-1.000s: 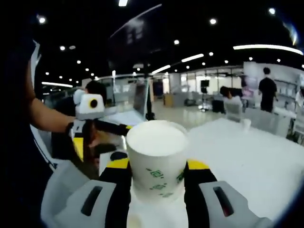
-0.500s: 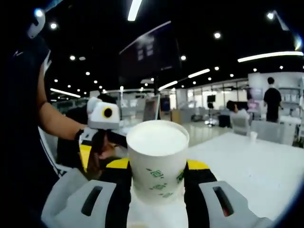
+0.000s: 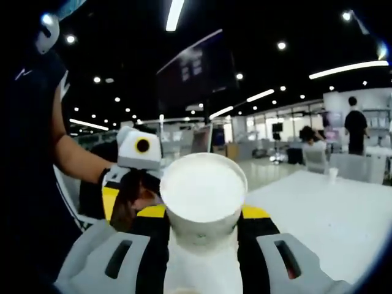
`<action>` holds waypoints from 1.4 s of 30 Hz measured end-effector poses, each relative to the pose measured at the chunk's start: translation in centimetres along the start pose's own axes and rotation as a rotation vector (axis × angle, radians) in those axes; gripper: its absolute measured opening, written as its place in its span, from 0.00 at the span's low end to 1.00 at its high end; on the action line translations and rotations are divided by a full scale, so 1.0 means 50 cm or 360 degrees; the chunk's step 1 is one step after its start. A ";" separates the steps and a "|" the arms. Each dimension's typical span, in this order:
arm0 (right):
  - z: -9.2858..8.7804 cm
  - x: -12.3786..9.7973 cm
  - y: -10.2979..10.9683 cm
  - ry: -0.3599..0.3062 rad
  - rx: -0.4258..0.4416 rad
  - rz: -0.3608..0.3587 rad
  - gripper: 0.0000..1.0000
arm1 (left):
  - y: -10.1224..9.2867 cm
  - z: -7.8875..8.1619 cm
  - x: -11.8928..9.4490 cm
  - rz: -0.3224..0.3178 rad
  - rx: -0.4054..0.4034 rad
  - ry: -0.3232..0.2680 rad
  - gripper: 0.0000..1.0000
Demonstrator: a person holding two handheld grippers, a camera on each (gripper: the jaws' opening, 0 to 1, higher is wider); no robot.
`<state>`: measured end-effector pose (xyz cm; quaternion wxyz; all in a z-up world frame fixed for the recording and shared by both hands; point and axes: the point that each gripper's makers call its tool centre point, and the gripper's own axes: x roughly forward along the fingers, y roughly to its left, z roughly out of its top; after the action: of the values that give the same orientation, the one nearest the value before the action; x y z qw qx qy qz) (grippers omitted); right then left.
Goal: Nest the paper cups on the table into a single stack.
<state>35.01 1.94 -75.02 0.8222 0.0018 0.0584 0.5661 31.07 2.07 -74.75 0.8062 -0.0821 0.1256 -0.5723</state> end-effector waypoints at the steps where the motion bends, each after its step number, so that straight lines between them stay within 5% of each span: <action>1: -0.005 -0.002 0.002 0.0008 -0.0003 0.0009 0.40 | 0.000 0.000 -0.001 -0.0006 0.0014 0.0007 0.59; 5: -0.014 -0.007 0.007 0.0035 -0.0022 0.0038 0.40 | -0.003 -0.014 0.001 -0.0065 -0.0038 0.0061 0.54; 17: -0.040 0.033 0.019 0.0057 -0.0042 0.0083 0.40 | 0.034 -0.014 -0.020 -0.0120 -0.0168 0.0022 0.48; 29: -0.043 0.087 0.022 0.0082 -0.0057 0.0112 0.39 | 0.076 0.014 -0.052 -0.0187 -0.0160 0.0025 0.24; 34: -0.044 0.095 0.015 0.0117 -0.0053 0.0121 0.29 | 0.086 0.018 -0.054 -0.0237 -0.0085 0.0059 0.03; 42: -0.057 0.113 0.011 0.0112 -0.0018 0.0123 0.36 | 0.108 0.002 -0.077 -0.0241 -0.0064 0.0098 0.00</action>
<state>36.23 7.22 -78.33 0.7971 -0.0206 0.0840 0.5976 34.77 7.51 -75.72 0.7545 -0.0898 0.1552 -0.6313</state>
